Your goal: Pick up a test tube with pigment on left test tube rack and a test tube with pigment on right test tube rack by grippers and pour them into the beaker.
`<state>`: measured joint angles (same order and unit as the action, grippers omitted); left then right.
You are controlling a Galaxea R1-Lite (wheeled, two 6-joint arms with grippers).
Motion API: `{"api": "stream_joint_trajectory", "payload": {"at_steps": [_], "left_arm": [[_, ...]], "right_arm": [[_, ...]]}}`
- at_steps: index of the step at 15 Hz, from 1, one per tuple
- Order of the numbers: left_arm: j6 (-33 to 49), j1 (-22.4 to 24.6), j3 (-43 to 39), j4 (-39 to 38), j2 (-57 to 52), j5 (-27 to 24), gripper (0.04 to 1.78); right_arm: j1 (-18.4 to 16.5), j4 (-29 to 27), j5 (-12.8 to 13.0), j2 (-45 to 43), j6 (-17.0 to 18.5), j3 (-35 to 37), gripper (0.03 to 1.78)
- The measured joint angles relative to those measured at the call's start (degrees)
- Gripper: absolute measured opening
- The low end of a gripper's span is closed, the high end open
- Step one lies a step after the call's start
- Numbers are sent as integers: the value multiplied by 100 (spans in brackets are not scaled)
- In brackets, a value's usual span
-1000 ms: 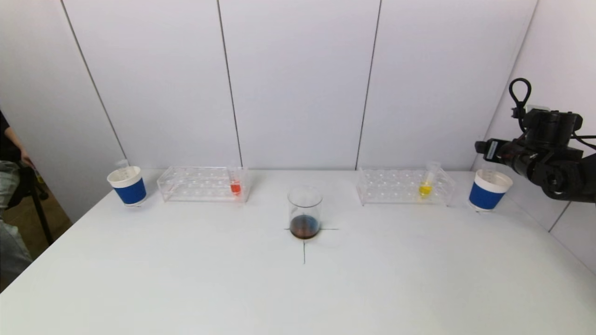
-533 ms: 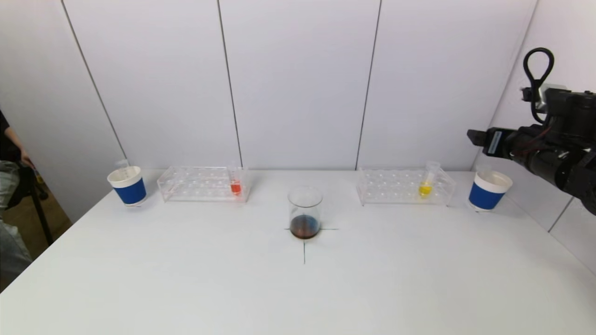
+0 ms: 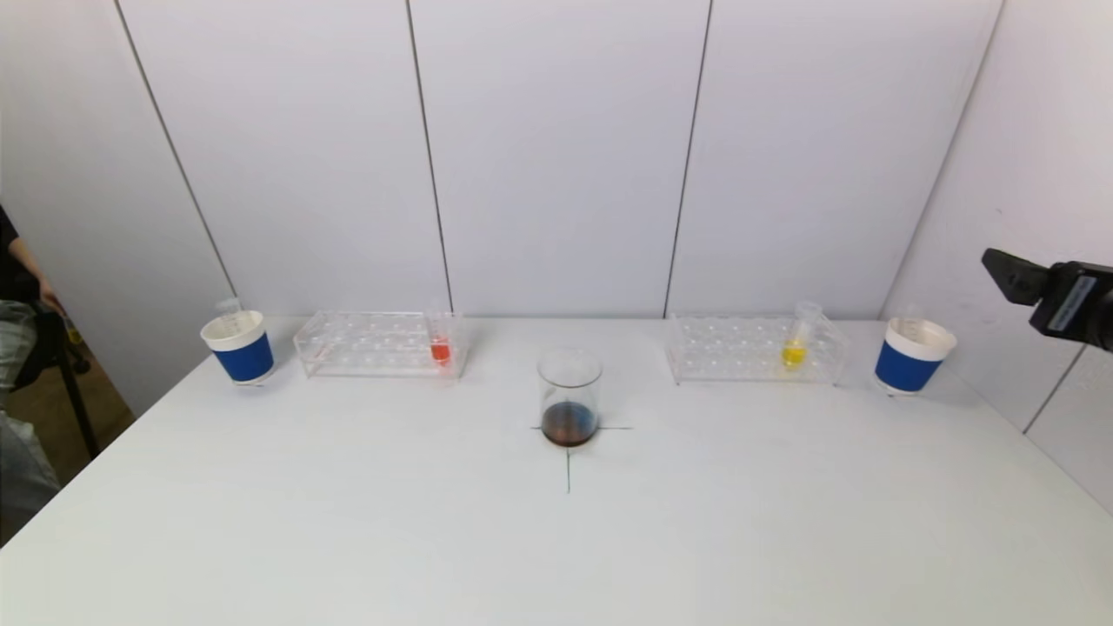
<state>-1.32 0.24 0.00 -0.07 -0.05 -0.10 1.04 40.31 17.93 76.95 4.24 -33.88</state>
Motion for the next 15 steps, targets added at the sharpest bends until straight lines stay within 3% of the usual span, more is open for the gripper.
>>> {"api": "stream_joint_trajectory", "payload": {"at_steps": [8, 12, 15], "left_arm": [[2, 0, 0, 0, 0, 0, 176], [0, 0, 0, 0, 0, 0, 176], [0, 0, 0, 0, 0, 0, 176]], "right_arm": [[138, -77, -289, -2059, 0, 1897, 177], [266, -912, -388, -3159, -6, 2303, 177], [290, -1987, -422, -4256, -105, 2375, 177]]}}
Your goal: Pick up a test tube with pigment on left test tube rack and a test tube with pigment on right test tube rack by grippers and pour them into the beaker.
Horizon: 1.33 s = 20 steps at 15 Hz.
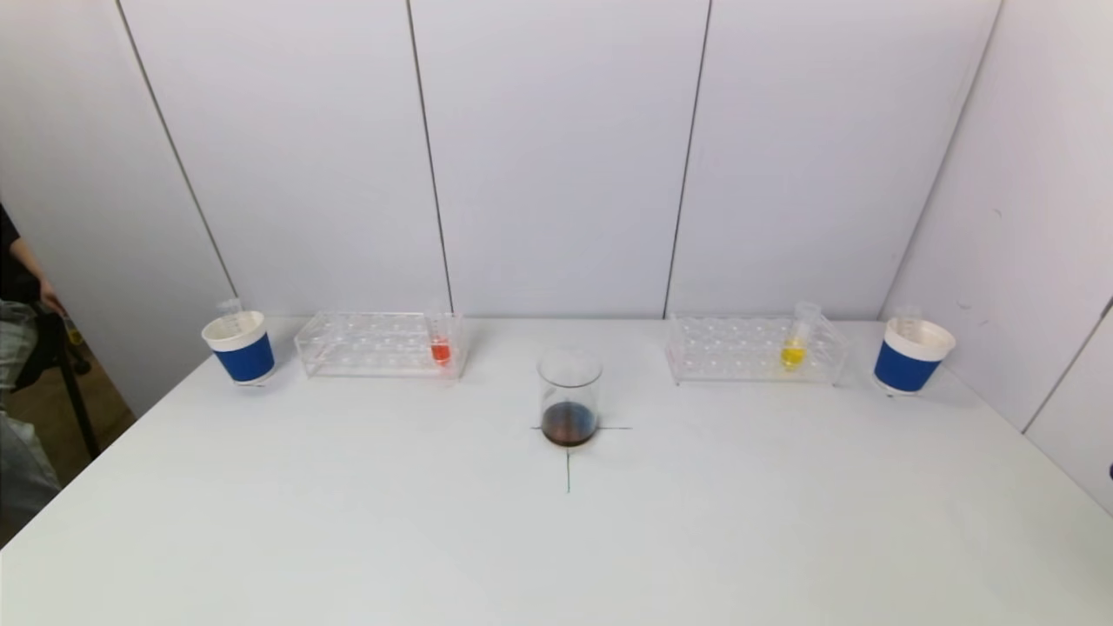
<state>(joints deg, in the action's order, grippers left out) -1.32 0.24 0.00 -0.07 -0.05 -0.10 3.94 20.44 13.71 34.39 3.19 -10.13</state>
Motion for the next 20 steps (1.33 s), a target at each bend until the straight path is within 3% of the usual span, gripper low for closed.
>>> {"api": "stream_joint_trajectory", "payload": {"at_steps": [4, 8, 10, 11, 13, 14, 19, 20], "left_arm": [[0, 0, 0, 0, 0, 0, 176], [0, 0, 0, 0, 0, 0, 176], [0, 0, 0, 0, 0, -1, 176], [2, -2, 0, 0, 0, 0, 176], [0, 0, 0, 0, 0, 2, 176], [0, 0, 0, 0, 0, 0, 176], [-2, 0, 0, 0, 0, 0, 176], [0, 0, 0, 0, 0, 0, 176]], "right_arm": [[-129, -1447, -57, -1543, -279, 35, 177], [-328, -2080, -346, -2827, -399, 258, 177], [-369, -2014, -422, -3178, -416, 488, 177], [-373, -1662, -492, -3279, -456, 686, 177], [-383, -934, -917, -3384, -432, 928, 177], [-384, -898, -1126, -3415, -405, 973, 177], [-389, -2052, -1229, -3441, -457, 995, 177], [-386, -2071, -1235, -3444, -468, 986, 177]]}}
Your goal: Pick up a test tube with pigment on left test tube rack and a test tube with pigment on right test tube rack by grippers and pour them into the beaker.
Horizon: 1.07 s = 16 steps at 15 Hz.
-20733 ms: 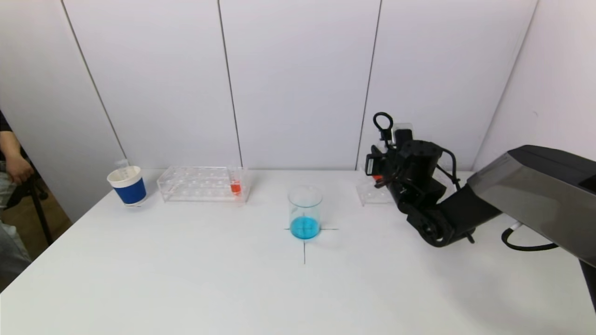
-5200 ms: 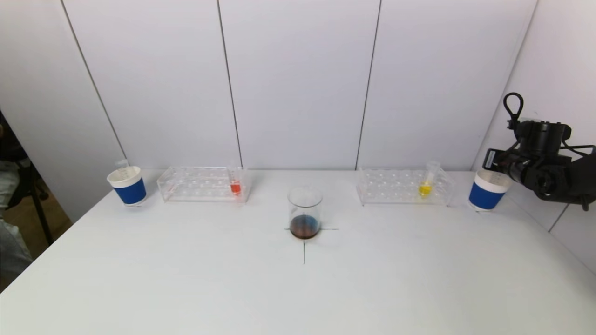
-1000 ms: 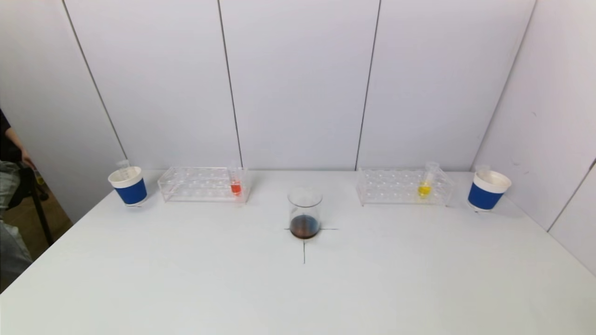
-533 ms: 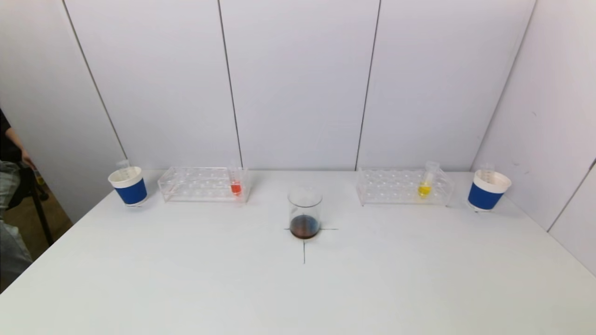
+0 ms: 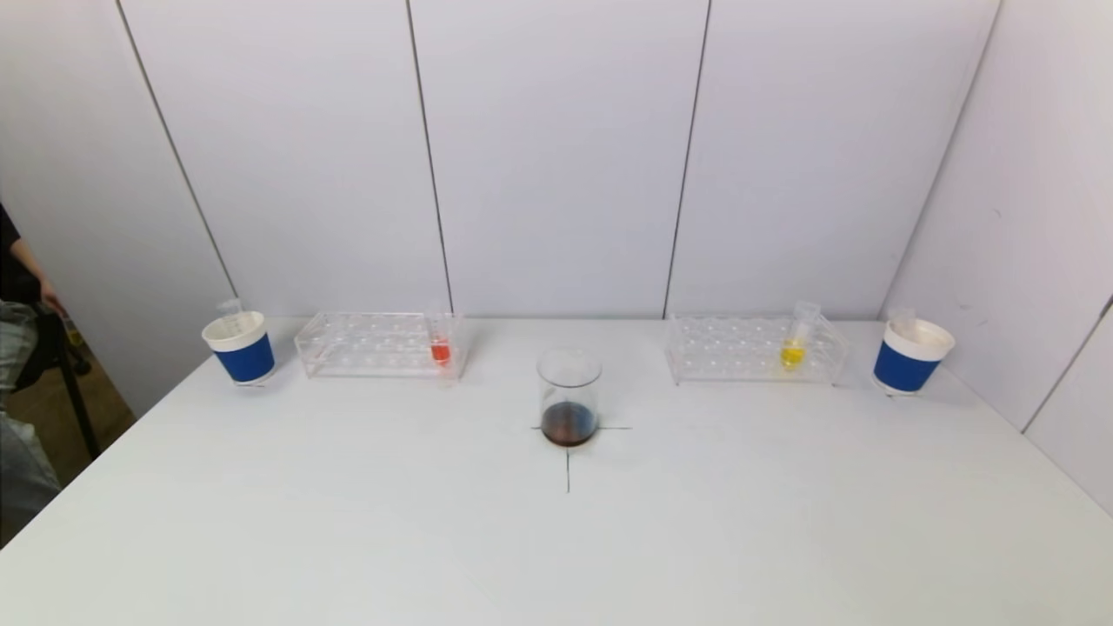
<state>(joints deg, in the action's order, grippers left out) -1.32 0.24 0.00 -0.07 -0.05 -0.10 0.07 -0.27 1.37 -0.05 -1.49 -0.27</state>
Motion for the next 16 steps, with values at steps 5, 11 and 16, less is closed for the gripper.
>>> {"api": "stream_joint_trajectory", "payload": {"at_steps": [5, 11, 16], "left_arm": [[0, -2, 0, 0, 0, 2, 176], [0, 0, 0, 0, 0, 0, 176], [0, 0, 0, 0, 0, 0, 176]], "right_arm": [[0, 29, 20, 0, 339, 9, 177], [-2, 32, 21, 0, 366, 9, 177], [2, 29, 20, 0, 374, 9, 177]]}}
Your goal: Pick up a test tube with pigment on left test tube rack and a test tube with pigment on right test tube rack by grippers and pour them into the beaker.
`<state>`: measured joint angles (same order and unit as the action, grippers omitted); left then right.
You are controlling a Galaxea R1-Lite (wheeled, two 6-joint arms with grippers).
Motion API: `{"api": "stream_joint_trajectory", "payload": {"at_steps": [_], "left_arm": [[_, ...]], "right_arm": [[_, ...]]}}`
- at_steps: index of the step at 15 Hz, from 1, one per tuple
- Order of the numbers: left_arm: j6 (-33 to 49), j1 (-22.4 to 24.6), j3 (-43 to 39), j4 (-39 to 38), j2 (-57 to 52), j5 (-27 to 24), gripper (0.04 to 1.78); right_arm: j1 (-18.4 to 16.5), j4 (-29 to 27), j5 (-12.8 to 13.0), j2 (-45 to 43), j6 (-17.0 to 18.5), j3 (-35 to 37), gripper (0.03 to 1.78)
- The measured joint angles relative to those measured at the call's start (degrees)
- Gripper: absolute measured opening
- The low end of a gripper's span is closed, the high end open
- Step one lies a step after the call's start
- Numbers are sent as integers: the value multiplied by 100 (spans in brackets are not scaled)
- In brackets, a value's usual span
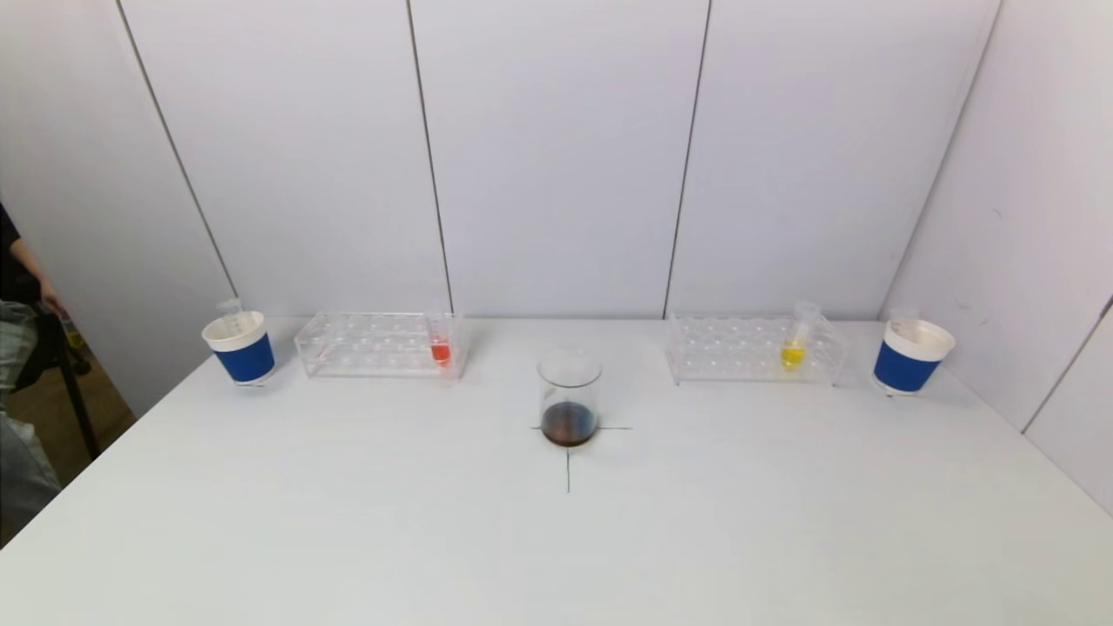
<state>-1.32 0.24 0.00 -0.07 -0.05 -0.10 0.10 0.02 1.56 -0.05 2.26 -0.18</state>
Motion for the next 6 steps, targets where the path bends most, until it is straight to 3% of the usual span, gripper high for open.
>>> {"api": "stream_joint_trajectory", "payload": {"at_steps": [6], "left_arm": [[-2, 0, 0, 0, 0, 0, 176]], "right_arm": [[-2, 13, 0, 0, 79, -2, 177]]}}
